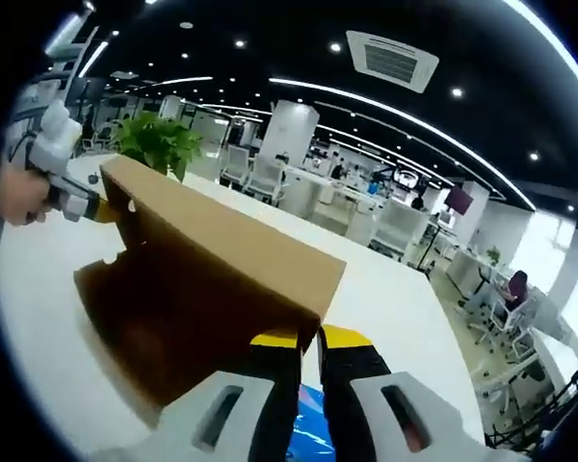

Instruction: Operate the shoe box by opening the lid, removing the specified soft item, and placing it in the target area until the item is outside and the box remains undamaged.

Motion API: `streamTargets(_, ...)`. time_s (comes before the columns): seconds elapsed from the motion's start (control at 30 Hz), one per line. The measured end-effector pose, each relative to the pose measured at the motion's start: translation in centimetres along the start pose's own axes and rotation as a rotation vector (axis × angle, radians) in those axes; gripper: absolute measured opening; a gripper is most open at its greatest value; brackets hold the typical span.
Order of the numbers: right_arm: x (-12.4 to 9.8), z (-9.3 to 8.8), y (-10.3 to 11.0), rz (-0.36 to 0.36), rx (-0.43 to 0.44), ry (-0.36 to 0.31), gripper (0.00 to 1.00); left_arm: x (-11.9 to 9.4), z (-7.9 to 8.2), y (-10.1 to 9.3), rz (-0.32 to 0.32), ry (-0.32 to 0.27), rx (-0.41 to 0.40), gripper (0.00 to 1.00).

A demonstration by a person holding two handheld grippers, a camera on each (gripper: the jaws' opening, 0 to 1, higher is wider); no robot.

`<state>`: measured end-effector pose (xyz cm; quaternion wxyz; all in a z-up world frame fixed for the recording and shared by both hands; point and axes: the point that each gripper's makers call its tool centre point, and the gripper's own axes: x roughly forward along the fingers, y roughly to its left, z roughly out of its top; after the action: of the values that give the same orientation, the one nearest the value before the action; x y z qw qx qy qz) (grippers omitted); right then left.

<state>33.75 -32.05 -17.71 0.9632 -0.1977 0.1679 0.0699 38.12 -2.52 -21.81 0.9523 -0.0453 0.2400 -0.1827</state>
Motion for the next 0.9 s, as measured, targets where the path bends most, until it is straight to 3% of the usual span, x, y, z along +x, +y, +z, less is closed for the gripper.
streamTargets(0.03,-0.1,0.0,-0.1,-0.005,0.018,-0.002,0.02,-0.3,0.0,-0.2,-0.021,0.007,-0.067,0.04)
streamTargets(0.17,0.1,0.1,-0.2,-0.013,0.057,0.002,0.01,-0.6,-0.3,-0.2,-0.024,0.012,0.008,0.06)
streamTargets(0.23,0.1,0.0,-0.1,-0.02,0.05,0.006,0.01,-0.9,-0.6,-0.4,-0.043,0.026,0.027,0.14)
streamTargets(0.33,0.0,-0.2,-0.1,-0.031,0.075,0.019,0.01,-1.8,-0.5,-1.2,-0.087,0.003,0.037,0.2)
streamTargets(0.47,-0.1,-0.3,0.0,-0.025,0.053,0.031,0.01,-3.3,-1.3,-2.7,-0.177,0.056,0.063,0.33)
streamTargets(0.53,-0.1,-0.3,-0.1,-0.012,0.053,0.032,0.01,-4.4,-1.0,-3.6,-0.231,0.04,0.038,0.39)
streamTargets(0.67,-0.3,-0.5,0.3,-0.001,0.016,0.041,0.01,-5.7,-0.8,-3.5,-0.242,0.042,-0.077,0.54)
streamTargets(0.9,-1.0,-1.6,0.9,0.018,-0.013,0.061,0.01,-7.4,0.7,-4.3,-0.308,-0.019,-0.076,0.59)
